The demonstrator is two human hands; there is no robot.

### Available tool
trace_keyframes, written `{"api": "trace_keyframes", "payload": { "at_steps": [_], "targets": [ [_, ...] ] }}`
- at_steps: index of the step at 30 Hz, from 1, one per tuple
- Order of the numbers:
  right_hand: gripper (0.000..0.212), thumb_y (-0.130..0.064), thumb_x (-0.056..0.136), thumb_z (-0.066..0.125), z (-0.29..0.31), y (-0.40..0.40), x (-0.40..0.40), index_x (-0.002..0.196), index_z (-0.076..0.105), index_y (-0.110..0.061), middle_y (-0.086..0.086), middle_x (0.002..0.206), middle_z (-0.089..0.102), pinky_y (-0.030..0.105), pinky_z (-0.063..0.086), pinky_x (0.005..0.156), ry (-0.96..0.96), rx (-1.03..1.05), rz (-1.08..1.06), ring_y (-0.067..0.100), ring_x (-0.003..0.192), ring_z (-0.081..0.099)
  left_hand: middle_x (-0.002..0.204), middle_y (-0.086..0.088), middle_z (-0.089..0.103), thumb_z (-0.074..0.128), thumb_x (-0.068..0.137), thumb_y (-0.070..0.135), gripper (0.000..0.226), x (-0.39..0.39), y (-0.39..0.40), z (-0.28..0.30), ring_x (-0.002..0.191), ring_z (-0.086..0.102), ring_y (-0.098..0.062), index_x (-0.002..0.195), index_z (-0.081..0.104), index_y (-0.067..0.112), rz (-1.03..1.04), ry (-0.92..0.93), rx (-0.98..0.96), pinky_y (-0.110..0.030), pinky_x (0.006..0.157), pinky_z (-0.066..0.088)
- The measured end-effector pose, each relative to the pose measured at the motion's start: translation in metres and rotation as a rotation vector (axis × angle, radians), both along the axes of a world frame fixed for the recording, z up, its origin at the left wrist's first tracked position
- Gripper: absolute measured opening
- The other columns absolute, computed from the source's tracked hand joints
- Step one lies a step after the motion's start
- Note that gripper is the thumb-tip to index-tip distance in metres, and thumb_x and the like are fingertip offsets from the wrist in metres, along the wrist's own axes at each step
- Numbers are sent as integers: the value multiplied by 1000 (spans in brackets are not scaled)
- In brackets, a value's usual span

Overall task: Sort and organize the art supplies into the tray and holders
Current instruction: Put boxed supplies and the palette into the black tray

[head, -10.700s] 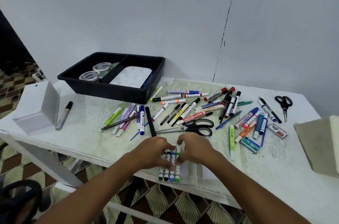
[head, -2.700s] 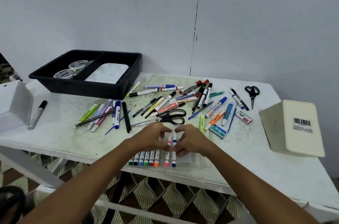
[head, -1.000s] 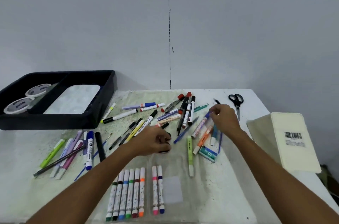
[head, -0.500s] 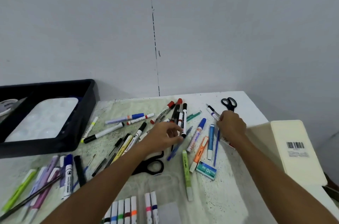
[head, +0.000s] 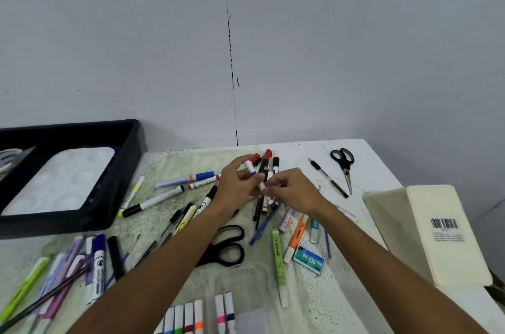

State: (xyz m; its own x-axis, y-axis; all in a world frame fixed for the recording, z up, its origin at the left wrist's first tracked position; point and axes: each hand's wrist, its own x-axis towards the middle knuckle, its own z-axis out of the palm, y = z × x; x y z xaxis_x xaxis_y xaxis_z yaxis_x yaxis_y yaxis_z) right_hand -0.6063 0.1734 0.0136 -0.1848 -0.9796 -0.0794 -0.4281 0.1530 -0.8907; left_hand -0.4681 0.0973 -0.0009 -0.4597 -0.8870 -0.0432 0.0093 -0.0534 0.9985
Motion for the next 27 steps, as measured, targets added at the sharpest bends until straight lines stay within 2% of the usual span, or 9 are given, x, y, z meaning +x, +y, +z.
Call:
{"api": "trace_keyframes", "payload": {
  "at_steps": [3,6,9,12,15,19,22,24,27],
  "targets": [
    [10,-14,83,73,-4,-13,2,92,73,-9,-5,66,63,19,45,59,-18,-19,-72,3,58,57,79,-18,72,71,80,-5,52,15,-10,-1,70,71,-26,126,55,11,41,36,62,-34,64,59],
    [39,-25,80,77,-11,-28,-9,116,65,-18,7,107,60,32,46,83,297,48,-182,19,101,57,69,-10,71,72,79,-3,58,35,-18,-3,67,69,-18,130,52,15,4,-37,49,-29,66,57],
    [85,-39,71,82,-14,-37,-15,144,40,-27,11,146,31,46,32,107,598,263,-71,33,136,23,74,-18,70,72,79,-1,54,51,-18,-4,67,68,-20,124,48,15,-21,-69,47,-26,61,55],
    [91,-45,67,83,-15,-46,-13,145,39,-28,12,154,19,48,23,111,679,329,-27,35,140,12,92,-33,67,75,77,1,52,62,-18,-8,78,69,-37,119,47,10,-23,-78,42,-38,68,59],
    [84,-44,66,84,-15,-52,-10,139,47,-26,13,153,21,48,23,110,707,327,-21,36,141,11,91,-26,70,77,75,3,49,72,-17,-11,81,69,-40,115,49,11,-36,-96,30,-45,73,58],
    [77,-39,62,87,-13,-51,-6,128,50,-24,9,138,36,42,31,101,651,249,-42,31,132,24,79,-17,70,77,74,-1,45,80,-13,-11,72,70,-34,110,52,8,-29,-91,11,-37,63,57],
    [56,-18,68,86,-8,-43,0,110,50,-19,3,96,56,23,44,70,395,74,-29,19,90,53,74,-18,64,78,72,-2,45,84,-4,-7,69,69,-30,109,55,7,-2,-105,-2,-32,57,54],
    [44,-3,74,78,-2,-34,5,103,49,-17,2,73,56,11,39,51,209,-32,-19,13,65,53,81,-29,63,79,71,-2,45,87,5,-4,69,69,-30,108,56,8,0,-126,-17,-31,56,55],
    [41,2,77,74,6,-19,16,104,50,-17,9,71,57,17,46,53,98,-107,-23,15,60,57,88,-33,61,80,71,-3,44,89,20,1,69,66,-30,106,57,10,-33,-139,-28,-33,58,57]
  ]
}}
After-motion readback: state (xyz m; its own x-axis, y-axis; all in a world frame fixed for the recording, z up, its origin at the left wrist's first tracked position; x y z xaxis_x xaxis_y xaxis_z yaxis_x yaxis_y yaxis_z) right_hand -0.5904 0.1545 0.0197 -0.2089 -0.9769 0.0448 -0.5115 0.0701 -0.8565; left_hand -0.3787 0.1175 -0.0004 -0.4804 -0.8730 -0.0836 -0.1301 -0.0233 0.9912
